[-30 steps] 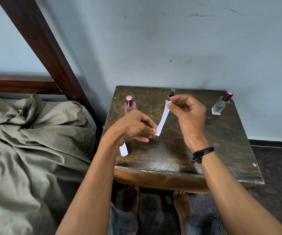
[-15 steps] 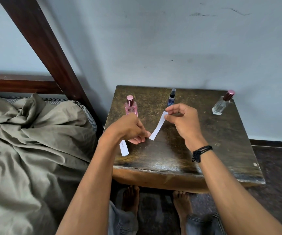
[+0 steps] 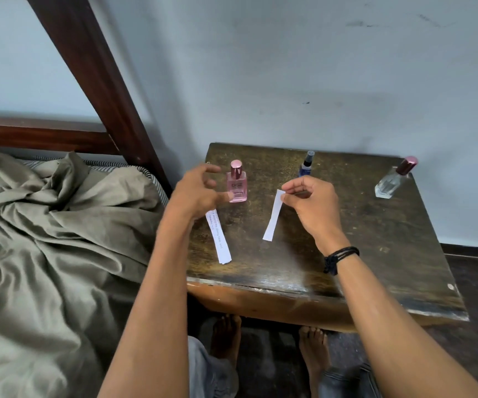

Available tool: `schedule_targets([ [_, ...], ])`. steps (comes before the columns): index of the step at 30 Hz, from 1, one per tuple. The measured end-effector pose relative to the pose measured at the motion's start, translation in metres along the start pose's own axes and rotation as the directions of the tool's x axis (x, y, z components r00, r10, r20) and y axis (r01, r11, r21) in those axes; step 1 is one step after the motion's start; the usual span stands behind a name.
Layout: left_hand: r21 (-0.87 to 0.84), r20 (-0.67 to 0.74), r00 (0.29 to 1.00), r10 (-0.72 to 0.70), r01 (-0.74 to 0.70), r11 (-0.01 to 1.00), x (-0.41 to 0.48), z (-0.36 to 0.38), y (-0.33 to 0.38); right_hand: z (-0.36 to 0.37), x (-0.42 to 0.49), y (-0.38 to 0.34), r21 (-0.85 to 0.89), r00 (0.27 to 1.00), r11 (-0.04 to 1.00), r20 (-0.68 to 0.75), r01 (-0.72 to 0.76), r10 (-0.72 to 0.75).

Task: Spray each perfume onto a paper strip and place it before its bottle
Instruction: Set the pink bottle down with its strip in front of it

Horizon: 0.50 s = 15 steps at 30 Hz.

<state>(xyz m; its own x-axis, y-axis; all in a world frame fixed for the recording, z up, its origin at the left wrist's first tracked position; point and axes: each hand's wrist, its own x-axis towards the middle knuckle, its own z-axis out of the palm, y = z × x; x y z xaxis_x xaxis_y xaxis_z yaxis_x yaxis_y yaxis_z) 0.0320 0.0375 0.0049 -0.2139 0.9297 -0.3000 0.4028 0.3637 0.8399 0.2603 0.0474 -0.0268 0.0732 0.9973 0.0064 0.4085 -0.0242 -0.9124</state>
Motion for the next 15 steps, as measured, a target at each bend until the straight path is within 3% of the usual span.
schedule_targets([
  [3, 0.019, 0.063, 0.996, 0.065, -0.067, 0.998, 0.004, 0.012, 0.0, 0.009, 0.003, -0.002, -0.011, 1.0, 1.0, -0.019, 0.013, -0.013],
  [7, 0.077, 0.003, 0.996, 0.089, -0.089, 0.993, 0.012, 0.02, -0.005, 0.023, 0.01, -0.004, -0.032, 0.999, 0.999, -0.015, 0.031, -0.032],
  [15, 0.036, -0.05, 0.994, 0.093, -0.092, 0.995, 0.022, 0.012, -0.015, 0.054, 0.03, -0.011, -0.084, 0.999, 0.995, 0.014, 0.054, -0.053],
])
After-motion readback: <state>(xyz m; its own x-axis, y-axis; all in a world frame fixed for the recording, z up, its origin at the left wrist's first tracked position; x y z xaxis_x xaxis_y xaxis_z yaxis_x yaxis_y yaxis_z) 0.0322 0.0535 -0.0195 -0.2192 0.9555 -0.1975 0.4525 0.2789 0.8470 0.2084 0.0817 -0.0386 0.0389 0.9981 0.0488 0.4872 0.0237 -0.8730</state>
